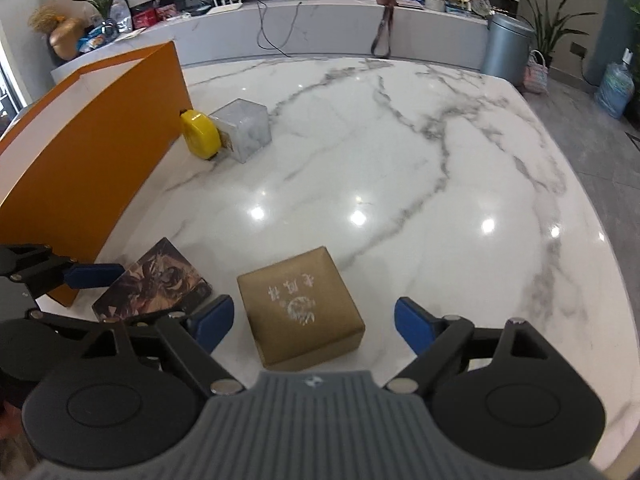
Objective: Organize rigid objects
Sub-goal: 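Grasp the photo-card box with the left tool while the right tool grasps the gold box, then carry both boxes into the orange box and open both tools to release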
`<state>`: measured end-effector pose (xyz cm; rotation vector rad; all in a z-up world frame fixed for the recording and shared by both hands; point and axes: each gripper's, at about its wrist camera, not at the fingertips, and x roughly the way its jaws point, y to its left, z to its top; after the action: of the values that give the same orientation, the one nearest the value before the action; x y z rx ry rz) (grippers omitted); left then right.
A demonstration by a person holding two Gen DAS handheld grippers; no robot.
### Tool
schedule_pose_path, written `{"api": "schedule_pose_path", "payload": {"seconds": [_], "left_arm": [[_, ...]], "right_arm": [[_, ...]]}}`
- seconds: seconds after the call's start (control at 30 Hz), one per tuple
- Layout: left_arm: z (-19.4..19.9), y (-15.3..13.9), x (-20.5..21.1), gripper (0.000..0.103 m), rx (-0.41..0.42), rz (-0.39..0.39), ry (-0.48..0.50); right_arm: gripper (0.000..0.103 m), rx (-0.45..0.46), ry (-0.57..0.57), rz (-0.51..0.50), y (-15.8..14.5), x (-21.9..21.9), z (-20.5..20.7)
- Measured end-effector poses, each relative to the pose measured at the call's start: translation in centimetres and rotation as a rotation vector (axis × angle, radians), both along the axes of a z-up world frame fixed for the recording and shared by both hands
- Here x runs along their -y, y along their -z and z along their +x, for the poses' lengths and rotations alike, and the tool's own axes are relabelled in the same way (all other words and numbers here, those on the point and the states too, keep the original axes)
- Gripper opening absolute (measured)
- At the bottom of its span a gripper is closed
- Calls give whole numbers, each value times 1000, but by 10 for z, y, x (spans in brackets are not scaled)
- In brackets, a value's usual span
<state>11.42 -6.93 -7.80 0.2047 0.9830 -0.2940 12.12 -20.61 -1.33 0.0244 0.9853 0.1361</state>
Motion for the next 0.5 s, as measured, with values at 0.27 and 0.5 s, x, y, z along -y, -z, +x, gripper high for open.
{"api": "schedule_pose_path", "payload": {"seconds": [0.27, 0.5], "left_arm": [[5, 7, -4, 76, -30, -34, -22], [3, 7, -5, 72, -17, -42, -27]], "right_arm": [[72, -2, -42, 40, 18, 0, 7], [67, 1, -51, 47, 23, 0, 7]]}}
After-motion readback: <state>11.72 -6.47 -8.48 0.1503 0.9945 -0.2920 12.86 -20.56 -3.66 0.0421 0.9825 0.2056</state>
